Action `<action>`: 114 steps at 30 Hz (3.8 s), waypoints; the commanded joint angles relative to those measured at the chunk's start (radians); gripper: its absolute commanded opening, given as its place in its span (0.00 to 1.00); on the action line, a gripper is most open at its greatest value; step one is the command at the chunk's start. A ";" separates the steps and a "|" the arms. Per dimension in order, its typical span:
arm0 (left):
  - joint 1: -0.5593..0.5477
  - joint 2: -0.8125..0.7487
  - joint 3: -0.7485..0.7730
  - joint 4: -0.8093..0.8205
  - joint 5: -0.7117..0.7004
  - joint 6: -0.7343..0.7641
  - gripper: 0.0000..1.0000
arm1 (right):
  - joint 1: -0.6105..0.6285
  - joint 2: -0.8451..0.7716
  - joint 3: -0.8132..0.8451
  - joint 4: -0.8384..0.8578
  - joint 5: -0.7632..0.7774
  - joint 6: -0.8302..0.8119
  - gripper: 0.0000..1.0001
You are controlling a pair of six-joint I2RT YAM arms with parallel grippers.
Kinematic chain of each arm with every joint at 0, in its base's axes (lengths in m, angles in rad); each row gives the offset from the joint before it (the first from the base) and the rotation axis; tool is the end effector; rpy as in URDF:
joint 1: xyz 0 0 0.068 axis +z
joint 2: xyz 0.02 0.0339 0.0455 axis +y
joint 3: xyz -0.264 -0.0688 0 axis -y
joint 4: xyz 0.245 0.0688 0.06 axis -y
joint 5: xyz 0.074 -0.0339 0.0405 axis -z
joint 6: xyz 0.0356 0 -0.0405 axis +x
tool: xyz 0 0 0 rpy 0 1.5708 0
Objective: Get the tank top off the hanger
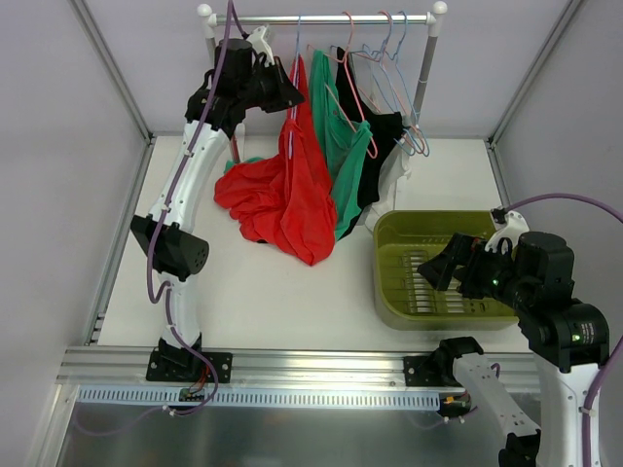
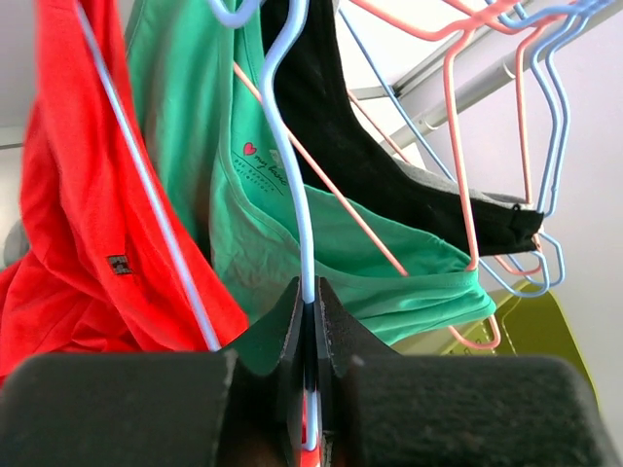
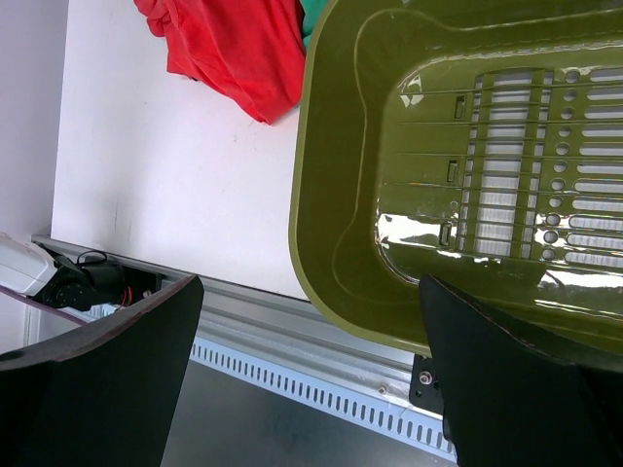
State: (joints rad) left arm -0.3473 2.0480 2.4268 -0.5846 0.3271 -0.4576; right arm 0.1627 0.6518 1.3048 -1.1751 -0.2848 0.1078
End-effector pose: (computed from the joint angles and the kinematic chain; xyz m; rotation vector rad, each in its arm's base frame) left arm 0.4212 -0.1646 0.4723 0.1445 1.8440 -0.8620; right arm 0.0596 0.0199 0.4162 -0.2312 2.0901 0.4611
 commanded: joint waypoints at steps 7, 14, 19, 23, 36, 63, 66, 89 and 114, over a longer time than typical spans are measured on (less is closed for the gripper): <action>-0.007 -0.172 -0.015 0.062 -0.074 0.004 0.00 | 0.005 0.002 -0.002 0.017 -0.036 -0.005 1.00; -0.007 -0.313 -0.127 0.062 -0.057 -0.013 0.00 | 0.005 0.006 0.005 0.022 -0.042 -0.005 1.00; -0.007 -0.495 -0.330 0.062 -0.051 -0.024 0.00 | 0.005 -0.007 0.005 0.026 -0.045 -0.014 0.99; -0.007 -0.649 -0.475 0.058 0.000 -0.026 0.00 | 0.005 -0.006 0.005 0.032 -0.063 -0.039 1.00; -0.007 -1.242 -0.767 0.034 0.217 0.020 0.00 | 0.046 0.048 0.065 0.232 -0.367 -0.092 0.99; -0.007 -1.463 -1.072 0.011 0.489 -0.274 0.00 | 0.687 0.499 0.189 0.692 0.100 -0.131 0.88; -0.007 -1.486 -1.117 0.011 0.489 -0.296 0.00 | 0.715 0.534 0.195 0.704 0.125 -0.135 0.86; -0.007 -1.487 -1.115 0.011 0.509 -0.309 0.00 | 0.761 0.793 0.291 0.885 0.168 -0.111 0.07; -0.007 -1.306 -0.838 0.009 0.678 -0.256 0.00 | 0.518 0.687 0.232 0.766 0.028 0.003 0.00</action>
State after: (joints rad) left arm -0.3473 0.7109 1.5059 -0.6300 0.9840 -0.7456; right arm 0.6861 1.3609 1.5467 -0.4225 -0.1169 0.0639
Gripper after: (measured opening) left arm 0.022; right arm 0.023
